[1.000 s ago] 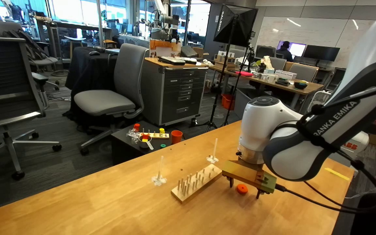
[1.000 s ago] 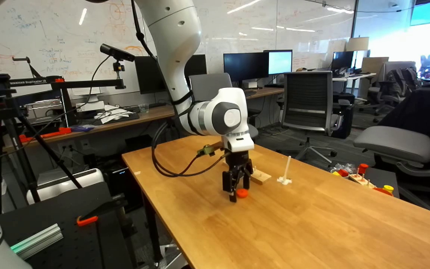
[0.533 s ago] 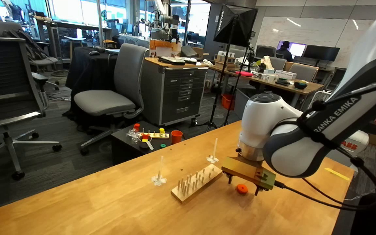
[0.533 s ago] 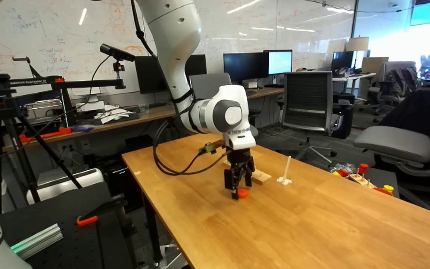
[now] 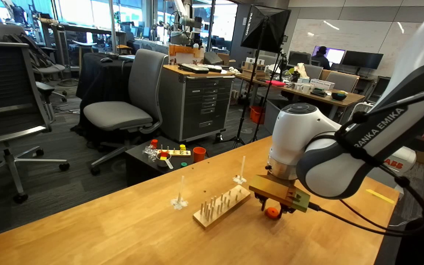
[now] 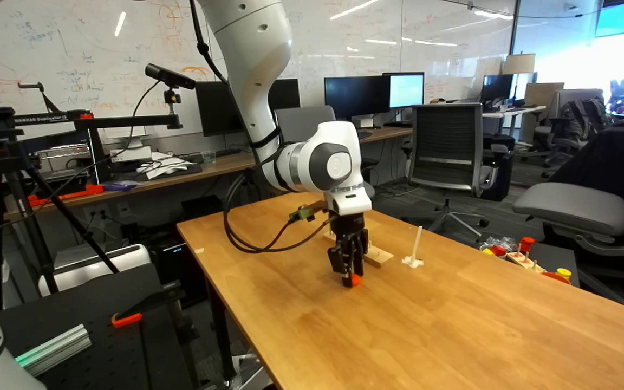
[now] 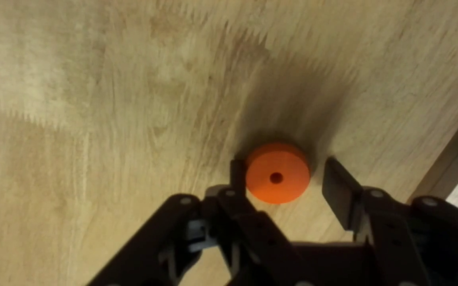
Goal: Pick up the orange object and put it on the object
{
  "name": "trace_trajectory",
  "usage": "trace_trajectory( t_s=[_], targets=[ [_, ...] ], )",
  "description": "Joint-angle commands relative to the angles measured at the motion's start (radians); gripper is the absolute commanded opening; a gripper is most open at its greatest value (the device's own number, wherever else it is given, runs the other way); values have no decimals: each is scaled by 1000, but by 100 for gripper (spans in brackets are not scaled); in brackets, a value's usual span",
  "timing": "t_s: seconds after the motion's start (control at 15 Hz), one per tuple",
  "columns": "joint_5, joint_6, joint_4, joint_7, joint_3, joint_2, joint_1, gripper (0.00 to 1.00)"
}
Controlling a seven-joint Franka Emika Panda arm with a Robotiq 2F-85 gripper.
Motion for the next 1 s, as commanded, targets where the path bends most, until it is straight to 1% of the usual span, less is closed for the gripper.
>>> trace_trajectory(
  t_s=[0.0,0.07,0.4,0.6,0.67,0.8,0.87,0.93],
  targets=[
    [16,13,-23,-9,-3,-25,3,23],
    [16,12,-24,-9,-3,-26,4,17],
    [16,0,-32,-20,4,-42,0,17],
    [-3,-35,-37,-44,-2,-76,11,17],
    [-18,-50,-38,-50,-12,-94,25,17],
    [-54,-110,-31,-89,-15,-126,41,17],
    [-57,-176,-16,-162,28,-143,7,17],
    [-55,-221,-9,-207,53,-158,-10,17]
  ],
)
